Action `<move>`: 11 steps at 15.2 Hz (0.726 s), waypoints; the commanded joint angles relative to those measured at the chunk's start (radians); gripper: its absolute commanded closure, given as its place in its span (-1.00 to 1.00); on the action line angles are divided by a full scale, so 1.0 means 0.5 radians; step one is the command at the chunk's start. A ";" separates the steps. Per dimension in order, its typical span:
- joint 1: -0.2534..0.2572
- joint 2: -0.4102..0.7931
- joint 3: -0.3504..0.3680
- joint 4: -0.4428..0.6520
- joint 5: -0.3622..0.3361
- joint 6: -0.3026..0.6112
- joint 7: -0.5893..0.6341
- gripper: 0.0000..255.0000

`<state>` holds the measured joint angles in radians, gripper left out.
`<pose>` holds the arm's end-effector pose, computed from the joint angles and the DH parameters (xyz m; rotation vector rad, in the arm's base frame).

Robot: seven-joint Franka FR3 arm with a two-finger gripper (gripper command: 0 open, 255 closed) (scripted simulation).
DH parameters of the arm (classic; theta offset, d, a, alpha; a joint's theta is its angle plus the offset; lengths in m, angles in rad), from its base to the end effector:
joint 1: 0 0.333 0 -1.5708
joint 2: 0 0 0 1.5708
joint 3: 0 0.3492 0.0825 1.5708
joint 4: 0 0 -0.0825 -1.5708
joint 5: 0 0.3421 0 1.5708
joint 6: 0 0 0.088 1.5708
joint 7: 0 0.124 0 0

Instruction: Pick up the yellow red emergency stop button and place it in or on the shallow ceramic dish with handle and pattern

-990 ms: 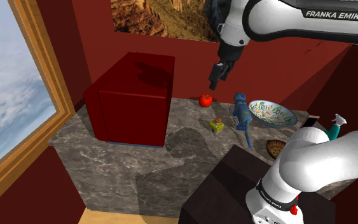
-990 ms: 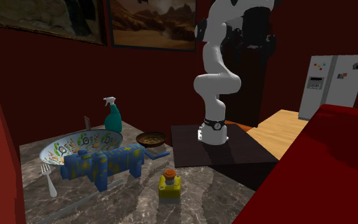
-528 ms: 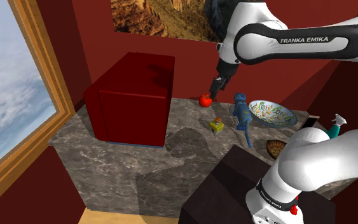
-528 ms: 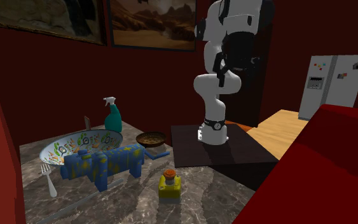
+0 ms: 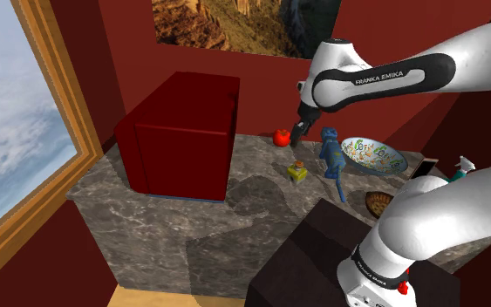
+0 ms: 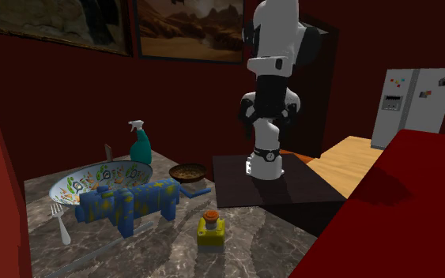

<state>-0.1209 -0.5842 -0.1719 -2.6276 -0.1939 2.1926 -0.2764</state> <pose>0.3079 -0.1073 0.4751 3.0241 0.1612 0.1852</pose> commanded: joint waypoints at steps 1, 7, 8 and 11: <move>-0.028 0.104 -0.066 -0.034 -0.034 0.148 -0.058 -1.00; -0.078 0.501 -0.257 -0.031 -0.075 0.557 -0.241 -1.00; -0.081 0.576 -0.289 -0.020 -0.069 0.623 -0.277 -1.00; -0.080 0.814 -0.384 0.029 -0.015 0.816 -0.407 -1.00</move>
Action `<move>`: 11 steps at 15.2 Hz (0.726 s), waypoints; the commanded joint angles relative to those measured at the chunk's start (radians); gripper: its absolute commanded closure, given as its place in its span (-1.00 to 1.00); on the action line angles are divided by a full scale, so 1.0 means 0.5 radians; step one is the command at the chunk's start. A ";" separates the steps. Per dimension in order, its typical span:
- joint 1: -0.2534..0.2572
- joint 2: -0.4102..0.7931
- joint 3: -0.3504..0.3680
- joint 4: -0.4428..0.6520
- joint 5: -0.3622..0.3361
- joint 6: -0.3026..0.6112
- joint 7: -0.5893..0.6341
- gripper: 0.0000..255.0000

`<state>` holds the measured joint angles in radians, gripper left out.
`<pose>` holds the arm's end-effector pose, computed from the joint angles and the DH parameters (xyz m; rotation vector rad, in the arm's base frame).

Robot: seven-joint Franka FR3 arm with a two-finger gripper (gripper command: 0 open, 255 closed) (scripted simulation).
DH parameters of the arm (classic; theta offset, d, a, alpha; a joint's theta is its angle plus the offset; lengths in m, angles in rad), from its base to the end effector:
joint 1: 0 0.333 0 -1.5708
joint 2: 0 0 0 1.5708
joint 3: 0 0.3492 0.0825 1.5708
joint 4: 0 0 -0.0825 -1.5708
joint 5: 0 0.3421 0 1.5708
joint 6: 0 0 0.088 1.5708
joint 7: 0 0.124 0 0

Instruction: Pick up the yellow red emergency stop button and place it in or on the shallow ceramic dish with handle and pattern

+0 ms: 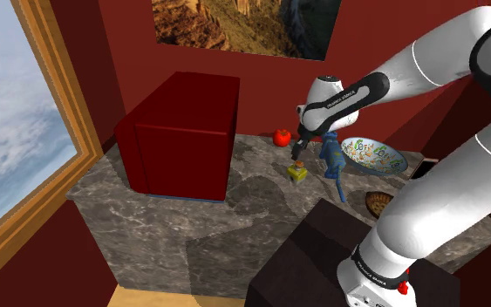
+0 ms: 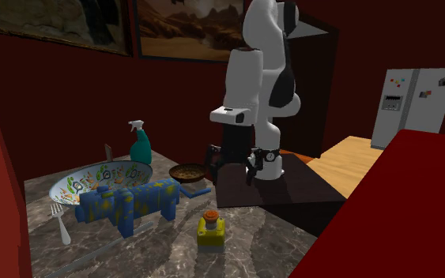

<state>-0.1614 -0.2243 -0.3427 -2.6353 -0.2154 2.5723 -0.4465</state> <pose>0.3507 -0.1919 0.3786 3.0128 0.1771 0.1701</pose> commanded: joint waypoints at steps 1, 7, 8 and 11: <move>0.003 0.176 -0.072 0.067 0.062 0.117 -0.119 -1.00; -0.001 0.541 -0.135 0.169 0.318 0.368 -0.395 -1.00; -0.003 0.574 -0.130 0.172 0.348 0.396 -0.417 -1.00; -0.017 0.676 -0.105 0.184 0.445 0.477 -0.487 -1.00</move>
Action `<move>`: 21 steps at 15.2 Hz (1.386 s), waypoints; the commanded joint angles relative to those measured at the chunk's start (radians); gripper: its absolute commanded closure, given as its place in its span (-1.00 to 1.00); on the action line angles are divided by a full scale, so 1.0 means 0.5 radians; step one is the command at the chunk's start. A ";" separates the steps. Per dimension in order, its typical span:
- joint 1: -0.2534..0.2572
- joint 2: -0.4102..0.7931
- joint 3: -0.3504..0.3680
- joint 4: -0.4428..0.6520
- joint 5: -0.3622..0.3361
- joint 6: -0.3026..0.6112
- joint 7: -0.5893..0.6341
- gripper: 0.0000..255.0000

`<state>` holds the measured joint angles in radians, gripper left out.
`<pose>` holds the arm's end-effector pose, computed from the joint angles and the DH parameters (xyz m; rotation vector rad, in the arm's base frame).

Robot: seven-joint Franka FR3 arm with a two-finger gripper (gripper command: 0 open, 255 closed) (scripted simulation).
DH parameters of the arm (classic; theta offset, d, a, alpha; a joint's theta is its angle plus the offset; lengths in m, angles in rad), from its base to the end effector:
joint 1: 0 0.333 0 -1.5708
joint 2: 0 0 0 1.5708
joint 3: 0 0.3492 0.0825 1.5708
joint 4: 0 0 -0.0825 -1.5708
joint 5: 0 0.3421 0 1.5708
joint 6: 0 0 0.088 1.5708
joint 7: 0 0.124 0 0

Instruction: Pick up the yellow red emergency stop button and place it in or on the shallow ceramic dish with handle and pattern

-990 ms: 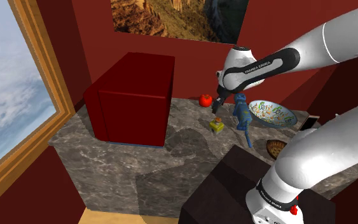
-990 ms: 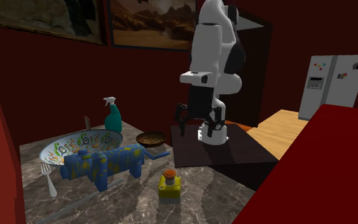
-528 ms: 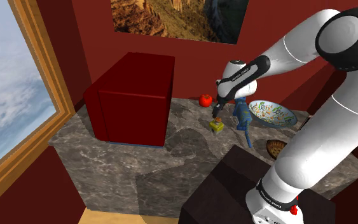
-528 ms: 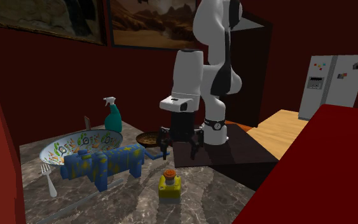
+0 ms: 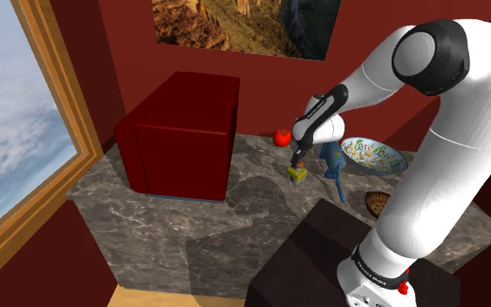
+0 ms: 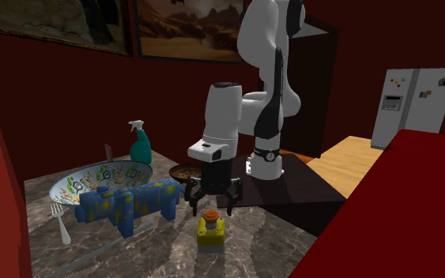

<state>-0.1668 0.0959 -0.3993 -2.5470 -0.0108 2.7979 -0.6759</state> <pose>0.3866 -0.2454 0.3062 3.0033 0.1870 0.1627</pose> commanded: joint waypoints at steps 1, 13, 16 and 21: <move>-0.014 0.069 0.020 0.013 0.070 0.053 -0.053 -1.00; -0.020 0.088 0.030 0.016 0.088 0.067 -0.065 1.00; -0.021 0.088 0.029 0.014 0.088 0.069 -0.067 1.00; -0.006 0.029 0.005 0.017 0.030 0.011 -0.026 1.00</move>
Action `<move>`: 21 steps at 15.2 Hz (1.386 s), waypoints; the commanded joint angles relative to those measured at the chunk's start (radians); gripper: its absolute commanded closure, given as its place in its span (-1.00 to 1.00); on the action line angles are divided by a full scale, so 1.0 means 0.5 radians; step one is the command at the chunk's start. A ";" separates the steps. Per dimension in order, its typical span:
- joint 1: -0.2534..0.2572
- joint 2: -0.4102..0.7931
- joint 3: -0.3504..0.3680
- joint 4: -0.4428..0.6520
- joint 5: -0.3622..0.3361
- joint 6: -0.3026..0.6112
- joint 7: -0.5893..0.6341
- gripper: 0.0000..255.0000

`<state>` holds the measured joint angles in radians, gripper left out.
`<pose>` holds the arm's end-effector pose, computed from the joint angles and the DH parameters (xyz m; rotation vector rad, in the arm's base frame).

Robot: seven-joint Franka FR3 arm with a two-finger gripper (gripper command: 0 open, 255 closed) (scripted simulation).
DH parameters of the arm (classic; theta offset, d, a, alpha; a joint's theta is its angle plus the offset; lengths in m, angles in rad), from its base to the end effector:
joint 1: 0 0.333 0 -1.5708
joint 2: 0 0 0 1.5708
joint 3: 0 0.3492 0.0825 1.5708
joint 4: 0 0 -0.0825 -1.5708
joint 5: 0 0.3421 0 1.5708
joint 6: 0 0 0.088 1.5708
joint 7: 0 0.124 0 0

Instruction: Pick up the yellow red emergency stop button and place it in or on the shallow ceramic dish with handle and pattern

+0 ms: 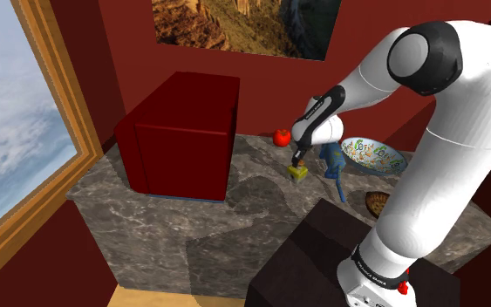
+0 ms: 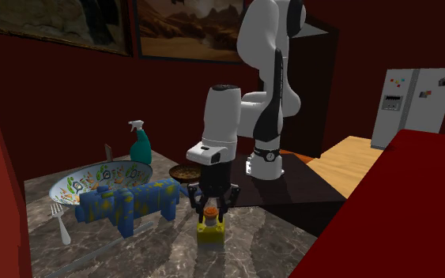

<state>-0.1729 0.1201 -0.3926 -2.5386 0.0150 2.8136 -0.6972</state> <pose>0.3896 -0.2484 0.3004 3.0025 0.1867 0.1648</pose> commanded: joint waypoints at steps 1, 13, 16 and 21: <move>0.012 -0.050 -0.018 0.001 -0.050 -0.049 0.036 1.00; 0.017 -0.377 -0.045 0.056 -0.288 -0.410 0.196 1.00; 0.013 -0.448 -0.038 0.080 -0.321 -0.502 0.218 1.00; 0.006 -0.549 -0.024 0.127 -0.359 -0.646 0.242 1.00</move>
<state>-0.1694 -0.1450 -0.4063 -2.4799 -0.1609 2.5045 -0.5790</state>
